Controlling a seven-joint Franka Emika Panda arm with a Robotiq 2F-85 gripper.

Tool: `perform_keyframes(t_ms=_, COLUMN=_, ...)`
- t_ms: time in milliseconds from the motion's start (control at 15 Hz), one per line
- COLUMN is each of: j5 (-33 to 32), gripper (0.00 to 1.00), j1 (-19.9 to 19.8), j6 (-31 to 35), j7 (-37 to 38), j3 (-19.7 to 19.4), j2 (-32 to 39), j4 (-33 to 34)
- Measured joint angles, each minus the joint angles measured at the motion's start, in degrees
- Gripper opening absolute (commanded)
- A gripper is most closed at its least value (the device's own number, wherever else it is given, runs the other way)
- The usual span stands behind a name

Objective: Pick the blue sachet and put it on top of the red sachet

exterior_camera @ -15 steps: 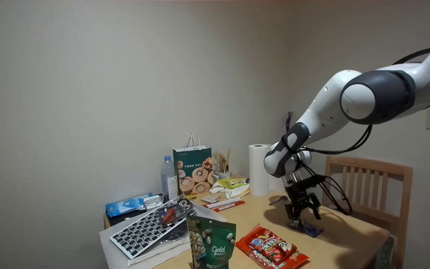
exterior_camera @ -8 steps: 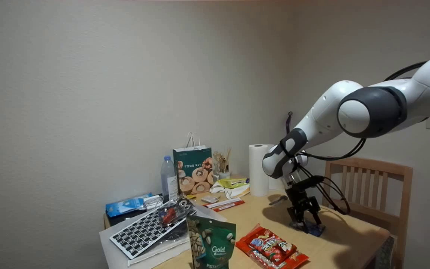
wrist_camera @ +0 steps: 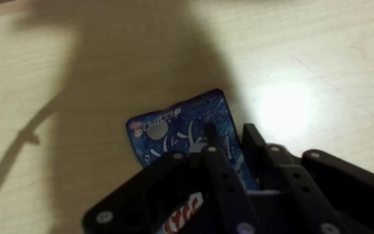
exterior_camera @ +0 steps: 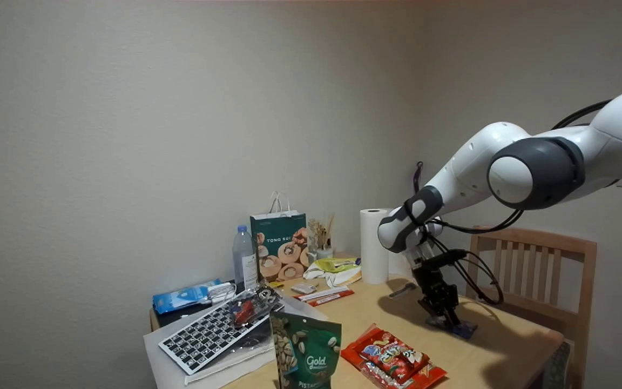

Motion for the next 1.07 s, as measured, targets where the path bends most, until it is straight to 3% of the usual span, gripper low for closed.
perform_keyframes(t_ms=67, j5=0.0, gripper=0.03, j1=-0.05, j6=-0.37, j7=0.0, j3=0.05, j2=0.15, j4=0.46)
perform_keyframes(t_ms=133, j5=0.0, gripper=0.32, j1=-0.11, j6=-0.66, j7=0.0, j3=0.11, j2=0.28, j4=0.84)
perform_keyframes(t_ms=200, j5=0.0, gripper=0.04, j1=-0.13, j6=-0.69, j7=0.0, j3=0.11, j2=0.29, j4=1.0)
perform_keyframes(t_ms=333, j5=0.0, gripper=0.11, j1=-0.13, j6=-0.59, j7=0.14, j3=0.01, j2=0.29, j4=1.12)
perform_keyframes(t_ms=400, j5=0.0, gripper=0.43, j1=-0.13, j6=-0.59, j7=0.14, j3=-0.01, j2=0.29, j4=1.14)
perform_keyframes(t_ms=933, j5=0.0, gripper=0.94, j1=-0.5, j6=2.41, j7=0.15, j3=-0.02, j2=0.3, j4=1.27)
perform_keyframes(t_ms=1067, j5=0.0, gripper=0.99, j1=-0.79, j6=5.49, j7=0.72, j3=-0.72, j2=0.3, j4=1.59)
